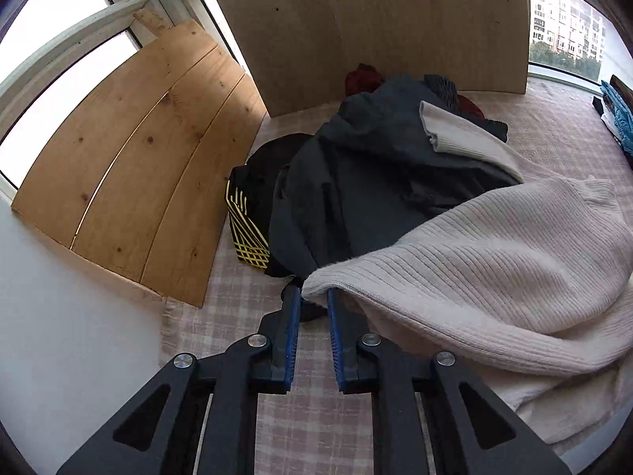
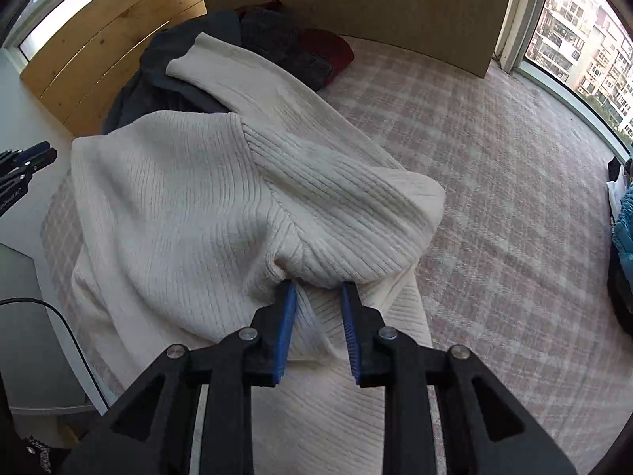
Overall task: Fold clothes
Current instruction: 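Release the sweater from both grippers and pull them back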
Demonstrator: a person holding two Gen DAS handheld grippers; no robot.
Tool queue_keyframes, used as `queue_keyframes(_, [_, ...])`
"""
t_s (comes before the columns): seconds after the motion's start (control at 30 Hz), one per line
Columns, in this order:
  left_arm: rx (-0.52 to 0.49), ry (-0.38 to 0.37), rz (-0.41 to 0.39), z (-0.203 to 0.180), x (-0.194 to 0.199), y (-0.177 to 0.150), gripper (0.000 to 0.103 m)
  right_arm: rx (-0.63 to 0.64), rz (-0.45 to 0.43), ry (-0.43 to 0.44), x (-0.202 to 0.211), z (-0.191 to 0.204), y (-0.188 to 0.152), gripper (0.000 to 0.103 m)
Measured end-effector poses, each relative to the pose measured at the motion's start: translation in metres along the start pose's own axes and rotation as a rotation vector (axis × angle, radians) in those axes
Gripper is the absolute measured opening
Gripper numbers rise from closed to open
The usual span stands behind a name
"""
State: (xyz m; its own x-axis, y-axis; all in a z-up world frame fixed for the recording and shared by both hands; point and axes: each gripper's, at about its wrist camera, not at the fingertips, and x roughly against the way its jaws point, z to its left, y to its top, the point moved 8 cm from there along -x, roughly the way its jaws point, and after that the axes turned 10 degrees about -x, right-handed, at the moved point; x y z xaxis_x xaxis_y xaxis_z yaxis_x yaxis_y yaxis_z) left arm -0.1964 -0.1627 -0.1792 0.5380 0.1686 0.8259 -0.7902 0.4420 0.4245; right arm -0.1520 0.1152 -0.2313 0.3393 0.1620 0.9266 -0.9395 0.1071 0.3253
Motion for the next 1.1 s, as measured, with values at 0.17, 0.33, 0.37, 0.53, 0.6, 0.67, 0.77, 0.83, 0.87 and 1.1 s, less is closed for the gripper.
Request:
queue_keyframes(0.17, [0.028, 0.034, -0.044, -0.003, 0.035, -0.023, 0.030, -0.189, -0.108, 0.134, 0.058, -0.048, -0.003, 0.030])
queue_keyframes(0.33, [0.108, -0.077, -0.141, -0.051, 0.079, -0.014, 0.041, -0.147, -0.149, 0.062, 0.086, -0.085, -0.038, 0.042])
queue_keyframes(0.37, [0.122, -0.110, -0.152, -0.068, 0.083, -0.010, 0.043, -0.116, -0.123, 0.062, 0.084, -0.084, -0.048, 0.043])
queue_keyframes(0.53, [0.162, -0.302, -0.129, -0.175, 0.089, -0.005, 0.050, -0.002, -0.095, -0.044, 0.070, -0.109, -0.085, 0.043])
queue_keyframes(0.6, [0.132, -0.332, -0.111, -0.217, 0.092, -0.004, 0.050, -0.027, -0.081, -0.045, 0.065, -0.132, -0.096, 0.043])
queue_keyframes(0.67, [0.091, -0.356, -0.102, -0.259, 0.097, -0.001, 0.050, -0.076, -0.092, -0.075, 0.063, -0.160, -0.101, 0.043])
queue_keyframes(0.77, [0.063, -0.361, -0.133, -0.304, 0.110, 0.014, 0.050, -0.162, -0.136, -0.116, 0.062, -0.206, -0.103, 0.043])
queue_keyframes(0.83, [0.068, -0.352, -0.162, -0.328, 0.113, 0.029, 0.052, -0.227, -0.153, -0.132, 0.057, -0.233, -0.105, 0.043])
queue_keyframes(0.87, [0.075, -0.349, -0.177, -0.339, 0.114, 0.037, 0.054, -0.259, -0.160, -0.135, 0.054, -0.245, -0.106, 0.043])
queue_keyframes(1.1, [0.054, -0.312, -0.230, -0.414, 0.090, 0.089, 0.056, -0.296, -0.257, -0.231, 0.042, -0.276, -0.104, 0.048])
